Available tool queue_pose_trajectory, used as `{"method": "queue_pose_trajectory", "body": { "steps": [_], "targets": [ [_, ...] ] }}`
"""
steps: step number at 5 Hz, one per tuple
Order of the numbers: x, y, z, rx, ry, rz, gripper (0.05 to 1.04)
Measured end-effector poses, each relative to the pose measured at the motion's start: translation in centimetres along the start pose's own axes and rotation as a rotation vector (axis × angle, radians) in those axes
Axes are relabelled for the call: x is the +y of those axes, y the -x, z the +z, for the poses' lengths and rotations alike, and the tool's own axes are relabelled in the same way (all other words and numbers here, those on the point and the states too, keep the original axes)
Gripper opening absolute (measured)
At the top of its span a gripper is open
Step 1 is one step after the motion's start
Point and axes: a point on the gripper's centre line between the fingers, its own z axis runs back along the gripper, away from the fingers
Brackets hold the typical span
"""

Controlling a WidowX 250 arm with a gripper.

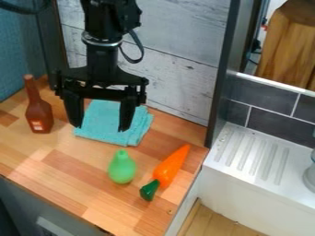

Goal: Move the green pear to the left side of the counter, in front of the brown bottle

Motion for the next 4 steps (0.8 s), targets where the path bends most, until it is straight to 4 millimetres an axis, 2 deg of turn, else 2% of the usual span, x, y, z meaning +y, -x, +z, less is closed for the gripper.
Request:
{"method": "queue_pose_trajectory", "body": {
  "steps": [1, 2, 4],
  "targets": [
    [0.1, 0.2, -0.6, 0.021, -0.013, -0.001, 1.001],
    [-1.3, -0.7, -2.8, 0.031, 0.021, -0.021, 1.001],
    [-2.8, -1.5, -5.7, 0.051, 0.044, -0.019, 1.001]
  ]
}}
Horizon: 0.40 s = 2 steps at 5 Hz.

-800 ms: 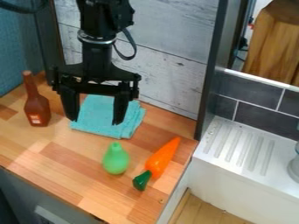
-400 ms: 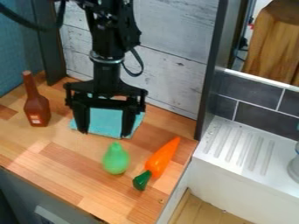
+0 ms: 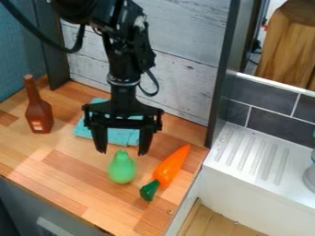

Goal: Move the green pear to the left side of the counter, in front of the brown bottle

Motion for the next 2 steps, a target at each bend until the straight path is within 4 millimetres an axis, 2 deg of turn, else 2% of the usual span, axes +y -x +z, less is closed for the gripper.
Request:
{"method": "queue_pose_trajectory", "body": {
  "steps": [2],
  "targets": [
    [0.11, -0.03, -1.87, 0.021, -0.076, 0.026, 0.964]
  ]
}}
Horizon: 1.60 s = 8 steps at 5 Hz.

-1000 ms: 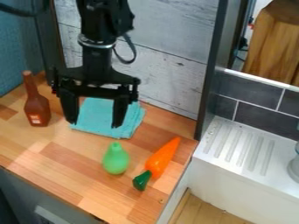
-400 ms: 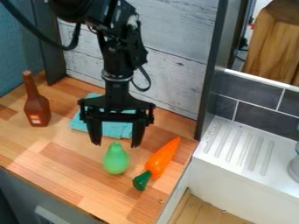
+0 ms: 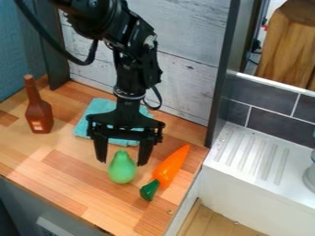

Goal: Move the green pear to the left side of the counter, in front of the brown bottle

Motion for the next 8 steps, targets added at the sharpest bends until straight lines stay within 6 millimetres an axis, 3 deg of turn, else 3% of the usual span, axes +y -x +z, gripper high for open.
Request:
{"method": "queue_pose_trajectory", "body": {
  "steps": [2, 3, 5, 6, 7, 8],
  "targets": [
    [-0.1, 0.0, -0.4, 0.012, 0.006, -0.013, 0.506],
    [0.2, 0.1, -0.1, 0.019, 0.013, -0.022, 0.46],
    [2.9, 0.3, 3.5, -0.038, 0.058, -0.009, 0.457],
    [7.1, -0.3, 3.8, -0.033, 0.01, -0.012, 0.458],
    [10.9, -1.7, 1.3, 0.03, -0.093, 0.032, 0.458],
    [13.7, -3.0, 0.6, 0.029, -0.133, 0.086, 0.458]
  ]
}}
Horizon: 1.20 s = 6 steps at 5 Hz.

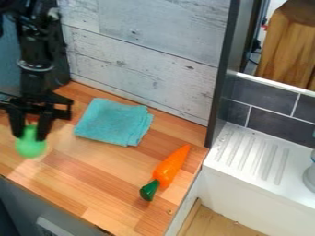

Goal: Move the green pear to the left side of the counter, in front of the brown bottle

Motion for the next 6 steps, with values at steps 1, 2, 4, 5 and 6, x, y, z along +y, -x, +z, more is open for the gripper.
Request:
{"method": "queue_pose_trajectory", "body": {
  "steps": [1, 2, 4, 5, 6],
  "targets": [
    [1.0, -1.1, -0.6, 0.002, 0.006, 0.001, 0.458],
    [1.7, -1.8, -0.6, -0.002, 0.033, 0.006, 0.457],
    [2.9, -2.2, -3.1, 0.101, 0.062, 0.009, 0.458],
    [3.4, -2.1, -3.2, 0.112, 0.075, 0.015, 0.458],
    [3.5, -2.1, -3.2, 0.112, 0.074, 0.011, 0.524]
  ]
}}
